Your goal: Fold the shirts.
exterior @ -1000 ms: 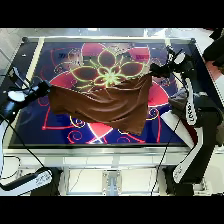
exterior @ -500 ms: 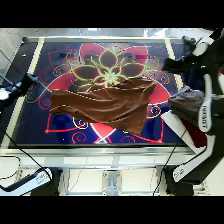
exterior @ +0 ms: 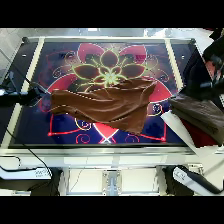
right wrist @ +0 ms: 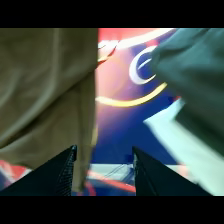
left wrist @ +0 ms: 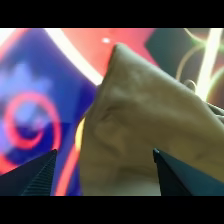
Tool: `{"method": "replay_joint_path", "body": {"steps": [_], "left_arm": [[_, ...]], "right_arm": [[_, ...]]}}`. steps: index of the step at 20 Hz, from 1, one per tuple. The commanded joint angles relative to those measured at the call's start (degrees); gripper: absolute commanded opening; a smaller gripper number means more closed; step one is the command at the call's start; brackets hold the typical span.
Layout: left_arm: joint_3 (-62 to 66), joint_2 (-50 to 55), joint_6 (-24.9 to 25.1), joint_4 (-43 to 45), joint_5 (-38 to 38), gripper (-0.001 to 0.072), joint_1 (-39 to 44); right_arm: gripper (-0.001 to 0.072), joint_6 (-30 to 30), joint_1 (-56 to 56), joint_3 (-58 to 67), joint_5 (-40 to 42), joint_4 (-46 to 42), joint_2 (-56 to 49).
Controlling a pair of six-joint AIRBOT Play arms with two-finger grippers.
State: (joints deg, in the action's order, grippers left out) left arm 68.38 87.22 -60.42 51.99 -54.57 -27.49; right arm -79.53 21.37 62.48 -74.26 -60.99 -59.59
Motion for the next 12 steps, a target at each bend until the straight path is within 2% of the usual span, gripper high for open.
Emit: {"method": "replay_joint_path", "body": {"steps": [1, 3, 7, 12], "left_arm": [[9.8, 8.8, 1.3, -0.2, -6.4, 0.0644, 1.9], [12.4, 11.0, 1.7, -0.2, -7.0, 0.0643, 2.4], [13.8, 14.9, 4.2, 0.7, -10.2, 0.0643, 2.4], [13.8, 18.0, 5.9, 0.3, -13.1, 0.0641, 2.7]], "right_arm": [[0.0389, -0.8, 0.7, -24.7, 12.3, 14.0, 15.6], [0.0389, -1.0, 0.7, -28.9, 11.6, 16.0, 18.6], [0.0389, -0.9, 0.7, -29.2, 9.8, 19.6, 19.6], [0.0388, -0.9, 0.7, -29.2, 6.4, 19.8, 19.6]]}}
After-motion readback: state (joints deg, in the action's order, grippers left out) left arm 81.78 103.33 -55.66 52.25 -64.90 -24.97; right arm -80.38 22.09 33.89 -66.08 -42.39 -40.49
